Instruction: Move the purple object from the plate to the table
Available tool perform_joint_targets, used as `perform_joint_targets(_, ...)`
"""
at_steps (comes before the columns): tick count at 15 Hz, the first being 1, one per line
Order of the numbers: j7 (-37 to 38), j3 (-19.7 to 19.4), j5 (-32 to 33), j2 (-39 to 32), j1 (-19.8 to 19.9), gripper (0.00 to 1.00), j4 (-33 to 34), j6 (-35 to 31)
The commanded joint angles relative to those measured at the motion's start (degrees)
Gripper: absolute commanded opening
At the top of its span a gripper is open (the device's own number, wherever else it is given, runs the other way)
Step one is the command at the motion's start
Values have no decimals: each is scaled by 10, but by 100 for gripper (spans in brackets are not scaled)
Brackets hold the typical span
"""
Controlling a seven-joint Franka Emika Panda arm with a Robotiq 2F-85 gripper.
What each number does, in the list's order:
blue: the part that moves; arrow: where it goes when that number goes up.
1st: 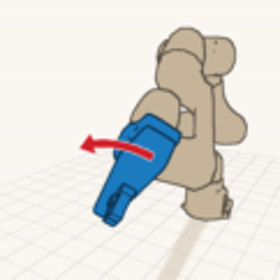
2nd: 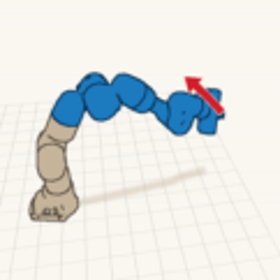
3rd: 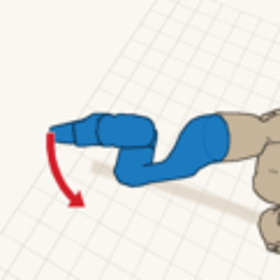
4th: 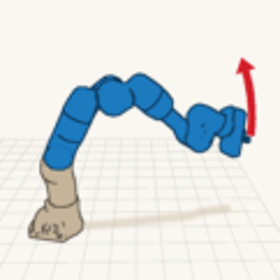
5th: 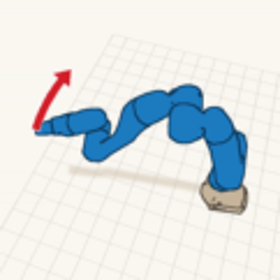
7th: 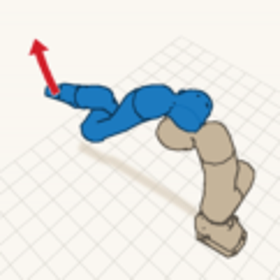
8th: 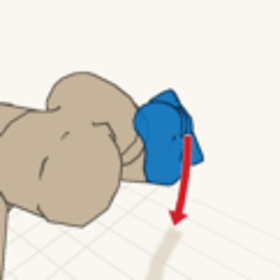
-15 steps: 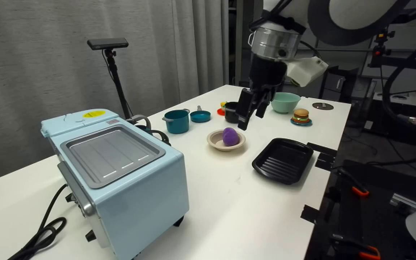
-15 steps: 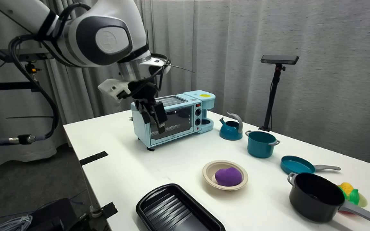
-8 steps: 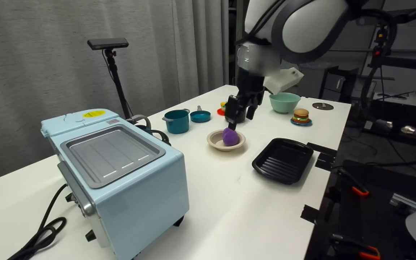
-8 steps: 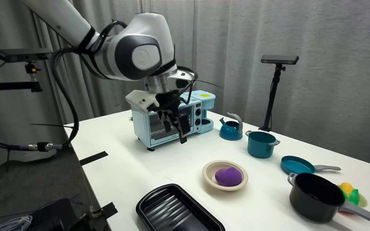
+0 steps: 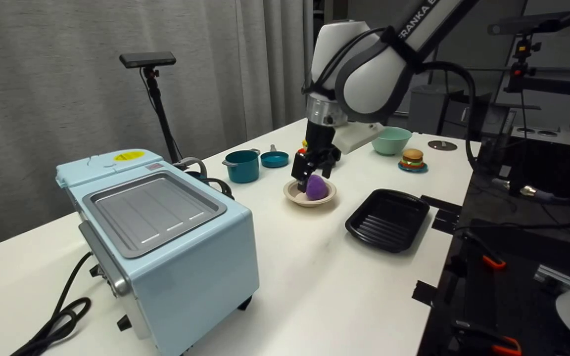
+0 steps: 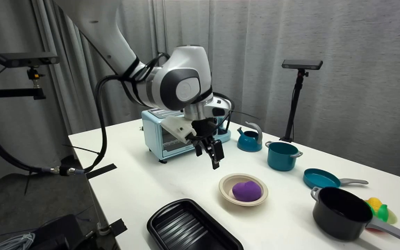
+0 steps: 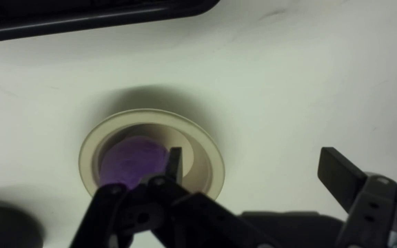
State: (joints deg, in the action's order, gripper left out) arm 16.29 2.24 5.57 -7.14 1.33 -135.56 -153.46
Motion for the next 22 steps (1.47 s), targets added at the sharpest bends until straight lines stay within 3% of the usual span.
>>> perform_joint_targets(1,6,-29,12,-59,-12,100,43,-16)
perform_joint_targets(19,19,-132,30,-214,-37,100,171,-15)
perform_joint_targets(20,20,-134,28,-221,-38,75,176,-16)
perform_joint_targets(22,20,-137,26,-233,-40,68,185,-15)
